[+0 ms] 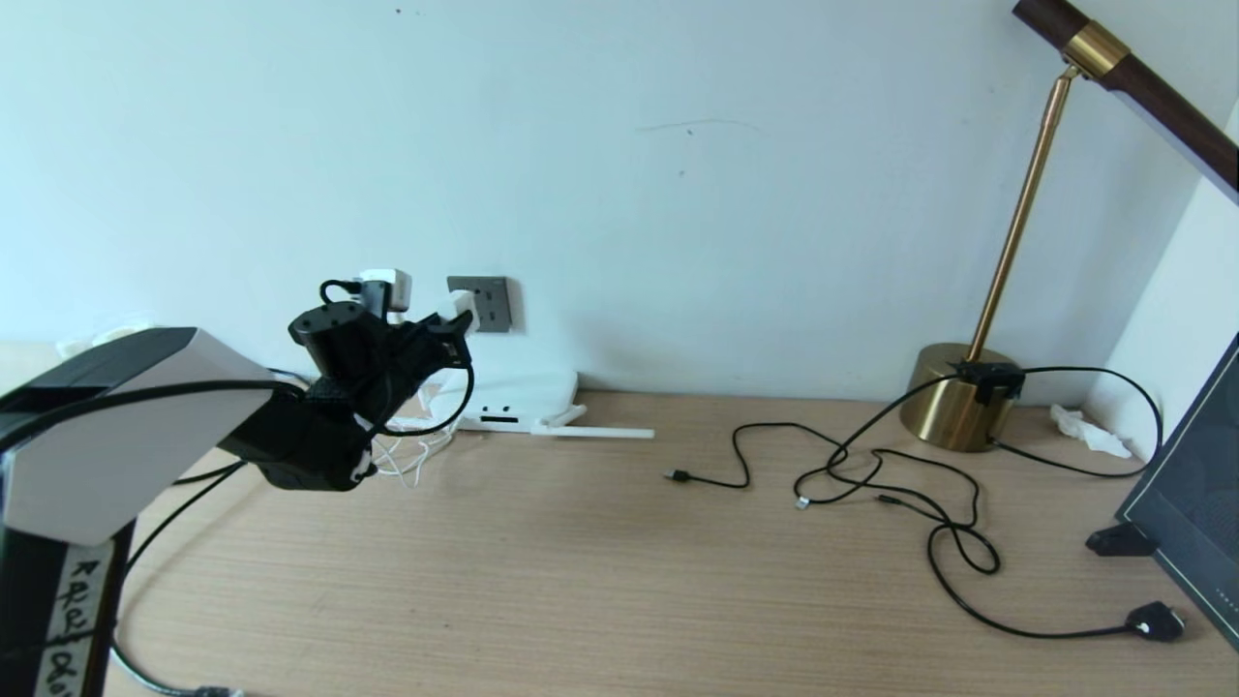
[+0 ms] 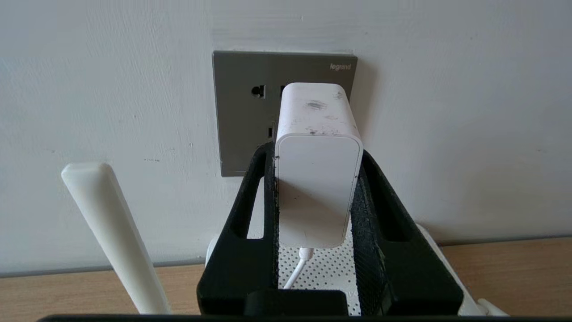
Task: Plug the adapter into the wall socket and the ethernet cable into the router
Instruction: Align plug and socket
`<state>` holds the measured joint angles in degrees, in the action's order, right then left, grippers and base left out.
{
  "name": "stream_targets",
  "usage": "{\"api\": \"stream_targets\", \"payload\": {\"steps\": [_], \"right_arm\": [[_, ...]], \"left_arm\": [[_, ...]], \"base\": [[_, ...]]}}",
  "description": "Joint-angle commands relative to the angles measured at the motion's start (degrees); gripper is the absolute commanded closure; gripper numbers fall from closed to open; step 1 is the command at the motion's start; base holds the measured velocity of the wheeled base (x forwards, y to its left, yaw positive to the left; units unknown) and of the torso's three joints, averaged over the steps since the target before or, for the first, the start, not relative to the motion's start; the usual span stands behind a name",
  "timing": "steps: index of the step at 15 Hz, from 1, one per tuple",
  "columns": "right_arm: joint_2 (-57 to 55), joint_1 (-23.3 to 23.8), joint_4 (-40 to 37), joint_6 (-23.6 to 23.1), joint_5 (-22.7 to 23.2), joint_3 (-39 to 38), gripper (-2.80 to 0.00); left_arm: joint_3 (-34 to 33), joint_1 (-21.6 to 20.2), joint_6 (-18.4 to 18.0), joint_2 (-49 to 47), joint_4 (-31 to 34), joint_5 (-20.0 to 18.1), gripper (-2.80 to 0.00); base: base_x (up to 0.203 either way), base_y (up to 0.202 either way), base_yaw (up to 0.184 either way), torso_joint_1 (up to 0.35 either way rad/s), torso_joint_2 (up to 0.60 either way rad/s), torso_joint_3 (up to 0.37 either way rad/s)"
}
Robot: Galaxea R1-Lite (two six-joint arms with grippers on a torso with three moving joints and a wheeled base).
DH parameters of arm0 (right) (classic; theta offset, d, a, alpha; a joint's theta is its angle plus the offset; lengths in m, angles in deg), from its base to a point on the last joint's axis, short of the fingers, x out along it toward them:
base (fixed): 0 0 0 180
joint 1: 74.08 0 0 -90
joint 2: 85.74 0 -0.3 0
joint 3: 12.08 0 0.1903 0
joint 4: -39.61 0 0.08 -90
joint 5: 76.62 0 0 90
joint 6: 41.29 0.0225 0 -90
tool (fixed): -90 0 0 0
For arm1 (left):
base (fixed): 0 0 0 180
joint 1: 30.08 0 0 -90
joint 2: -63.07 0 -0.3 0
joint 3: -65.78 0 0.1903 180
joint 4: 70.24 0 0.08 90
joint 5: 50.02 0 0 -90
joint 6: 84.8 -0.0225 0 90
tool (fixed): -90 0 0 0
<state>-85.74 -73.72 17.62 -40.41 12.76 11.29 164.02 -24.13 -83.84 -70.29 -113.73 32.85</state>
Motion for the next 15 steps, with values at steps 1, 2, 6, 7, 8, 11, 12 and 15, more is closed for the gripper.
{"api": "stream_targets", "payload": {"steps": [1, 2, 6, 7, 8, 11, 12, 15], "right_arm": [[0.0, 0.0, 0.0, 0.0, 0.0, -0.7, 0.0], [0.0, 0.0, 0.0, 0.0, 0.0, -0.7, 0.0], [0.0, 0.0, 0.0, 0.0, 0.0, -0.7, 0.0], [0.0, 0.0, 0.0, 0.0, 0.0, -0.7, 0.0], [0.0, 0.0, 0.0, 0.0, 0.0, -0.7, 0.0], [0.0, 0.0, 0.0, 0.0, 0.0, -0.7, 0.0], [0.0, 0.0, 0.0, 0.0, 0.0, -0.7, 0.0], [0.0, 0.0, 0.0, 0.0, 0.0, -0.7, 0.0]], "left_arm": [[0.7, 0.0, -0.3, 0.4, 0.2, 0.0, 0.0], [0.5, -0.1, -0.7, 0.5, 0.1, 0.1, 0.0], [0.4, 0.0, -2.4, 1.2, 0.4, 1.3, 0.0], [0.4, 0.0, -2.5, 1.4, 0.6, 1.6, 0.0], [0.4, 0.0, -2.4, 1.4, 0.8, 1.7, 0.0], [0.4, 0.0, -2.5, 1.4, 0.8, 2.0, 0.0], [0.4, 0.0, -2.5, 1.4, 0.8, 2.9, 0.0], [0.2, 0.4, -2.5, 1.3, 0.6, 5.2, 0.0]], "base": [[0.0, 0.0, 0.0, 0.0, 0.0, 0.0], [0.0, 0.0, 0.0, 0.0, 0.0, 0.0], [0.0, 0.0, 0.0, 0.0, 0.0, 0.0], [0.0, 0.0, 0.0, 0.0, 0.0, 0.0], [0.0, 0.0, 0.0, 0.0, 0.0, 0.0], [0.0, 0.0, 0.0, 0.0, 0.0, 0.0], [0.0, 0.0, 0.0, 0.0, 0.0, 0.0], [0.0, 0.0, 0.0, 0.0, 0.0, 0.0]]}}
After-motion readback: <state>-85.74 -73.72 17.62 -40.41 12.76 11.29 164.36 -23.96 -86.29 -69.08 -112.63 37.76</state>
